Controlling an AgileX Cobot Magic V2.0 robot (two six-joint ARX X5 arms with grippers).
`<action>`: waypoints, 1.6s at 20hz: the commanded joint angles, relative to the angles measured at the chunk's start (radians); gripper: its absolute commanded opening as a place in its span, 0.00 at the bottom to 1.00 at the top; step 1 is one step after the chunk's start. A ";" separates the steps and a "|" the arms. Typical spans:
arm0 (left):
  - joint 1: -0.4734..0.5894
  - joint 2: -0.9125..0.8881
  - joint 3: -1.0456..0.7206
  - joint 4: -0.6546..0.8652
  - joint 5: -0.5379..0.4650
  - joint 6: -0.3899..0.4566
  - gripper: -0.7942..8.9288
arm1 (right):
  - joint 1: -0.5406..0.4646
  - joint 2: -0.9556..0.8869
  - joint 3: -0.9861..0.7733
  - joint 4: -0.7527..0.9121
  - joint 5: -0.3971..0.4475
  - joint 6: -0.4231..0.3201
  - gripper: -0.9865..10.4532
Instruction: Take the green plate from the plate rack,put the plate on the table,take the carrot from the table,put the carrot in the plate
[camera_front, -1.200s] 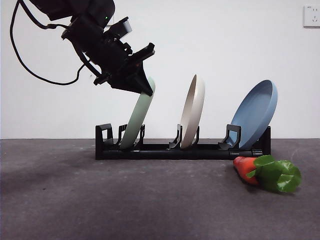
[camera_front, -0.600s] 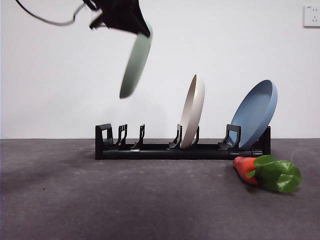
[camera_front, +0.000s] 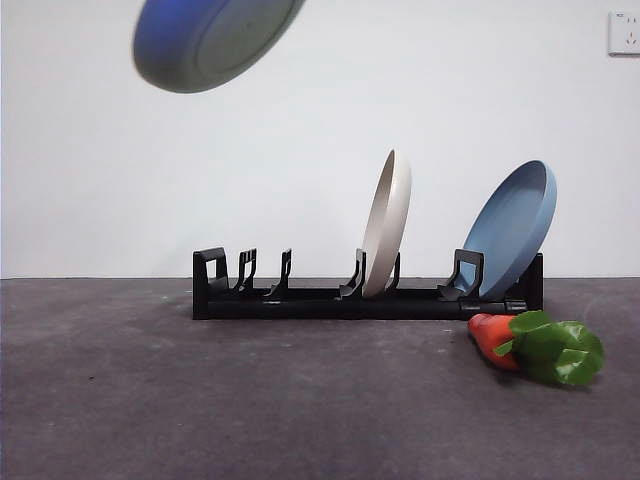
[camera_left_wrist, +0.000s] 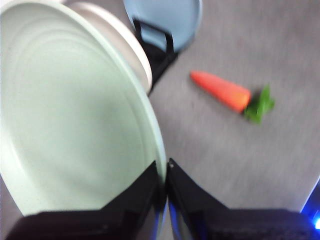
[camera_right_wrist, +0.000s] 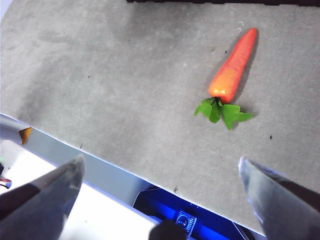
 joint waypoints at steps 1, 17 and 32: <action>-0.069 0.009 -0.076 0.029 -0.067 0.031 0.08 | 0.003 -0.001 0.003 0.005 -0.002 0.005 0.69; -0.206 0.201 -0.696 0.584 -0.169 0.217 0.07 | 0.003 -0.001 0.003 0.005 -0.002 0.005 0.69; -0.199 0.318 -0.690 0.614 -0.070 0.125 0.34 | 0.003 0.012 0.003 0.006 -0.002 0.006 0.69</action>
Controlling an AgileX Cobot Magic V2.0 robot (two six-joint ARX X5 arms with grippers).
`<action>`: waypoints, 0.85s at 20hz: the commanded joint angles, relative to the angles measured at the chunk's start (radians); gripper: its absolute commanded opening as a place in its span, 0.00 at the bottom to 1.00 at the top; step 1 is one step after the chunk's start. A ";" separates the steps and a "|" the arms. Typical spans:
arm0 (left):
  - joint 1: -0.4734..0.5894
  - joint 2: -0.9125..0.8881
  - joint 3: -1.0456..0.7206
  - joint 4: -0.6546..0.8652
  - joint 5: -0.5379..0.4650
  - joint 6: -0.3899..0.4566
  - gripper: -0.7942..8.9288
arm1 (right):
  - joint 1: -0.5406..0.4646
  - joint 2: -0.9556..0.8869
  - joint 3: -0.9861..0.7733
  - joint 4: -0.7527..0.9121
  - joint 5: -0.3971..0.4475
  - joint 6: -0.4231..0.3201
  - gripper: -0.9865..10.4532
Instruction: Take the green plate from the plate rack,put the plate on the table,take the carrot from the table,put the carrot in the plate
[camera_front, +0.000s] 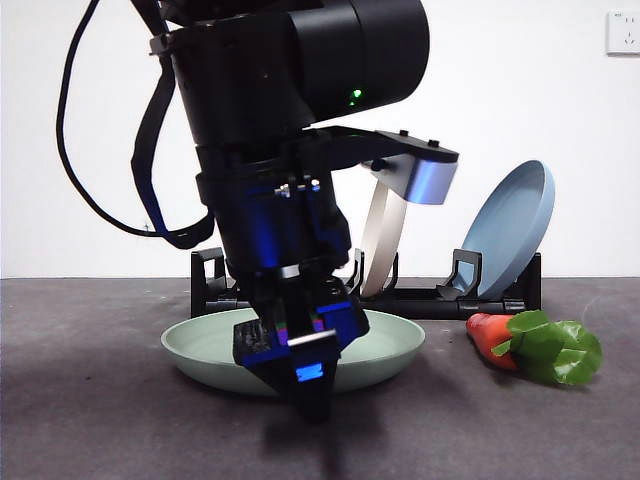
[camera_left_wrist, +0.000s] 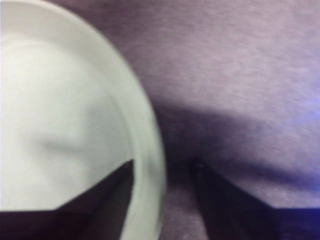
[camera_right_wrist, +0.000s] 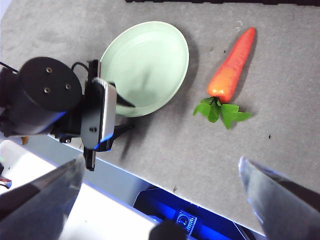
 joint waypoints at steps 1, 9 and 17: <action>-0.002 -0.009 -0.001 -0.003 0.014 -0.071 0.34 | 0.003 0.017 0.003 0.010 -0.002 0.005 0.69; -0.002 -0.390 0.092 -0.090 0.048 -0.309 0.34 | 0.026 0.260 0.003 0.174 0.001 0.034 0.69; -0.002 -0.780 0.171 -0.164 0.073 -0.429 0.34 | 0.187 0.625 0.003 0.420 0.215 0.121 0.69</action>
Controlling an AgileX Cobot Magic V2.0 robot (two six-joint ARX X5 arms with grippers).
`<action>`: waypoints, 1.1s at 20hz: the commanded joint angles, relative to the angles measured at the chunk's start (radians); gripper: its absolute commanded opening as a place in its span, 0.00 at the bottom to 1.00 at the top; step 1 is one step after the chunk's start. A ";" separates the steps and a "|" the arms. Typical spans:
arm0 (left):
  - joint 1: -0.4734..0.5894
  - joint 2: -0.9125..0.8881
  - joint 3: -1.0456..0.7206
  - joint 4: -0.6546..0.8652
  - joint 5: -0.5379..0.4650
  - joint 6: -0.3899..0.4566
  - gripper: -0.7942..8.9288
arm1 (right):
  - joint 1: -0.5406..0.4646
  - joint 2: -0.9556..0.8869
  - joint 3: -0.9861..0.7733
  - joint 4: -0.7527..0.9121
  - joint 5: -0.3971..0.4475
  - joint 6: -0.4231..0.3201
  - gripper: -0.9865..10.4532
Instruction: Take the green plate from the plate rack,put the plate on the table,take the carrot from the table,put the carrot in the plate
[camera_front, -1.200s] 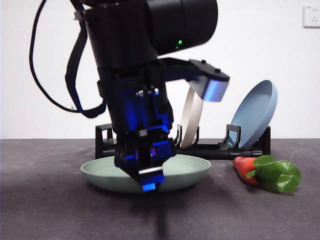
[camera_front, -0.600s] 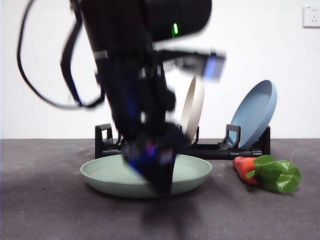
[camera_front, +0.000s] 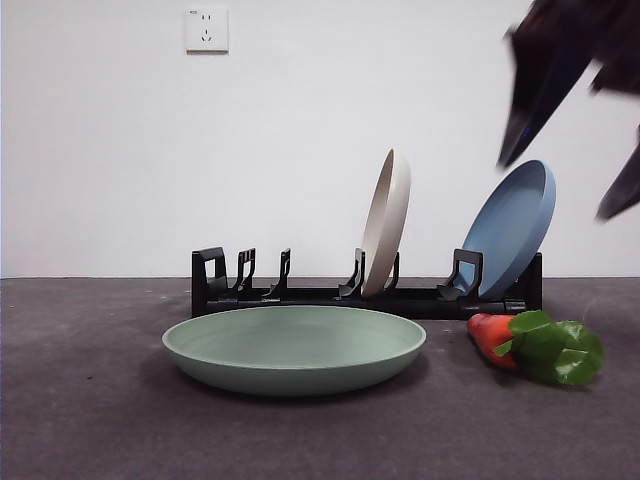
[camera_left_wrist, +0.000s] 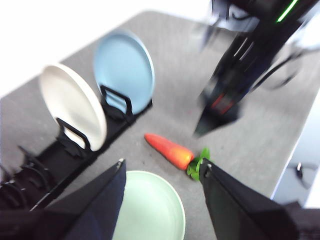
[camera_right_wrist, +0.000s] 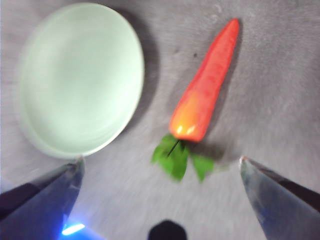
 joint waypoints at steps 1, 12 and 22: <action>-0.002 -0.063 -0.004 -0.033 0.002 -0.039 0.34 | 0.045 0.093 0.001 0.077 0.073 0.055 0.69; -0.003 -0.139 -0.004 -0.153 0.002 -0.066 0.34 | 0.153 0.385 0.001 0.256 0.316 0.197 0.56; -0.003 -0.139 -0.004 -0.156 -0.006 -0.062 0.34 | 0.156 0.394 0.001 0.207 0.311 0.197 0.16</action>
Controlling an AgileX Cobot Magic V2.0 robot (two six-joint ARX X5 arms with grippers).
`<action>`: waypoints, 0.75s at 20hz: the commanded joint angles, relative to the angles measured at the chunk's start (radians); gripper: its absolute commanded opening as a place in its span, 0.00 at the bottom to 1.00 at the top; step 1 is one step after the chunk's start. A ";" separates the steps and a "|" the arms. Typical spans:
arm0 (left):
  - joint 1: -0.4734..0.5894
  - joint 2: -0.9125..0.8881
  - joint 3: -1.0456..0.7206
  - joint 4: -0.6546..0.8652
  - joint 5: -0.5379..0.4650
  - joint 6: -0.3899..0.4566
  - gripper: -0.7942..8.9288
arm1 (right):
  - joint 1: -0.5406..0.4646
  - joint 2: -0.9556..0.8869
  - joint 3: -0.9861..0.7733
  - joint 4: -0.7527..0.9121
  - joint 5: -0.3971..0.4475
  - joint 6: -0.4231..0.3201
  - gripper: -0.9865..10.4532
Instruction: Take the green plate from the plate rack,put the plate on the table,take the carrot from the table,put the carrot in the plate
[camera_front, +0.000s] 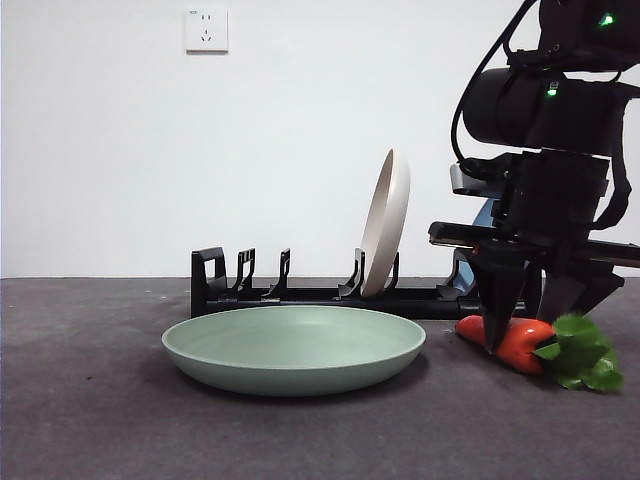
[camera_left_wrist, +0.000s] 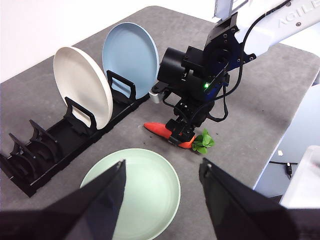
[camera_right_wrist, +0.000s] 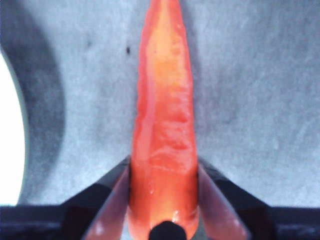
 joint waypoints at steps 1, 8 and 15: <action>-0.003 -0.004 -0.004 0.004 -0.002 -0.006 0.34 | 0.003 0.013 0.001 -0.014 0.002 0.006 0.13; -0.003 -0.004 -0.004 0.004 -0.002 -0.006 0.34 | 0.019 -0.071 0.001 -0.021 0.002 -0.010 0.07; -0.003 -0.003 -0.004 0.005 -0.001 -0.006 0.34 | 0.176 -0.220 0.001 0.079 -0.005 0.029 0.07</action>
